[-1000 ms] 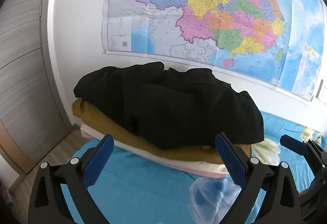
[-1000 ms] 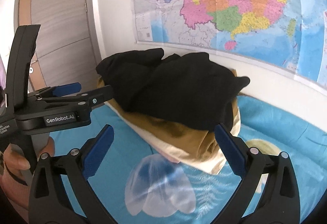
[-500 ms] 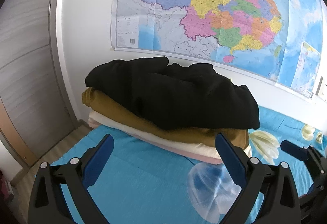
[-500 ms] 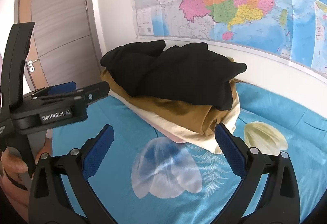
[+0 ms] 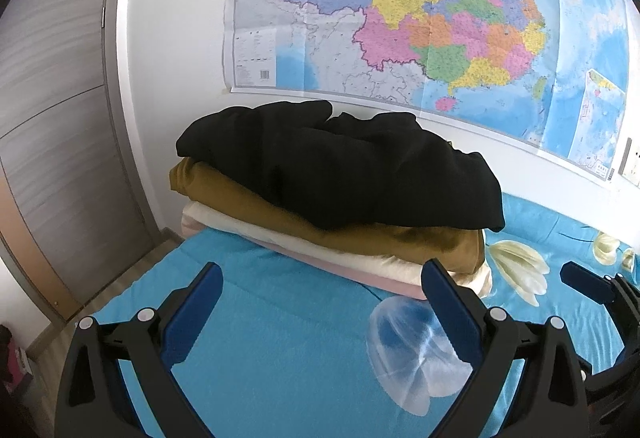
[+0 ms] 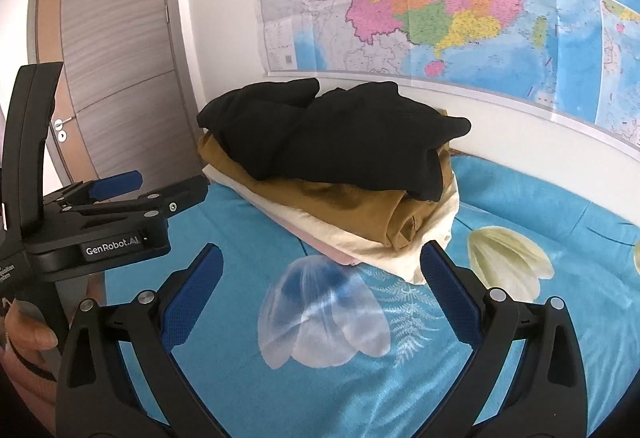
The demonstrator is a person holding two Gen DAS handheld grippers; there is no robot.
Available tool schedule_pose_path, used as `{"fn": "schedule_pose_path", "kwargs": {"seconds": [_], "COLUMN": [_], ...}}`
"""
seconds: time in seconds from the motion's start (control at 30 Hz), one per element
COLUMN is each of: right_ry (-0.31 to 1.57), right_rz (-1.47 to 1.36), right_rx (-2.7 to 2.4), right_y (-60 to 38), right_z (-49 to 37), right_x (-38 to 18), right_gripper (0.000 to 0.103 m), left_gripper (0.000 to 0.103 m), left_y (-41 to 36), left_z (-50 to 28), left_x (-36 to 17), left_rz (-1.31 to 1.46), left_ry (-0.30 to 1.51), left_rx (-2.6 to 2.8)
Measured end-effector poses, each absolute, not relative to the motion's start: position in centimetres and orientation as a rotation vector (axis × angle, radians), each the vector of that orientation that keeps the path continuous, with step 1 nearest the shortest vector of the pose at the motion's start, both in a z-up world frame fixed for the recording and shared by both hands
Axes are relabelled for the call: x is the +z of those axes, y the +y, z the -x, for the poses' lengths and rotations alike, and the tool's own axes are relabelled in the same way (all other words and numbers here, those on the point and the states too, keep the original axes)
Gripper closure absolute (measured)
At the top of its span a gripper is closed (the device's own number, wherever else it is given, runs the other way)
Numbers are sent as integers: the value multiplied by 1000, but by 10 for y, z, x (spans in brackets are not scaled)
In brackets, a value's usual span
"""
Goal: Fold large clothes
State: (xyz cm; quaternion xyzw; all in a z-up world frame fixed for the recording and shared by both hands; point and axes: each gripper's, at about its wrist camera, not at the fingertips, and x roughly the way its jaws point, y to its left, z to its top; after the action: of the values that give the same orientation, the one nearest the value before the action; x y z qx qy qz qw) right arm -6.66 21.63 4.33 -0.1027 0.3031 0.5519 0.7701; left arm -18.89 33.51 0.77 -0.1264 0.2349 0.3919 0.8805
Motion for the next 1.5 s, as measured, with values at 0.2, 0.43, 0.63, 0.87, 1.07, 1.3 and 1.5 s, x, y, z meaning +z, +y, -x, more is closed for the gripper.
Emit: {"fn": "schedule_pose_path", "kwargs": {"seconds": [0.2, 0.43, 0.63, 0.87, 1.07, 1.3, 1.5], "right_ry": [657, 662, 662, 663, 667, 667, 669], "right_rz": [218, 219, 222, 216, 216, 212, 205], "right_rx": [1197, 1189, 1192, 1188, 1183, 1183, 1180], "right_y": [214, 211, 210, 209, 209, 208, 207], "right_z": [69, 70, 73, 73, 73, 74, 74], "right_x": [43, 42, 43, 42, 40, 40, 40], "right_gripper": [6, 6, 6, 6, 6, 6, 6], "left_gripper": [7, 7, 7, 7, 7, 7, 7], "left_y": [331, 328, 325, 322, 321, 320, 318], "left_z": [192, 195, 196, 200, 200, 199, 198], "left_x": [5, 3, 2, 1, -1, -3, -4], "left_rz": [260, 262, 251, 248, 251, 249, 243], "left_ry": [496, 501, 503, 498, 502, 508, 512], "left_rx": [831, 828, 829, 837, 841, 836, 832]}}
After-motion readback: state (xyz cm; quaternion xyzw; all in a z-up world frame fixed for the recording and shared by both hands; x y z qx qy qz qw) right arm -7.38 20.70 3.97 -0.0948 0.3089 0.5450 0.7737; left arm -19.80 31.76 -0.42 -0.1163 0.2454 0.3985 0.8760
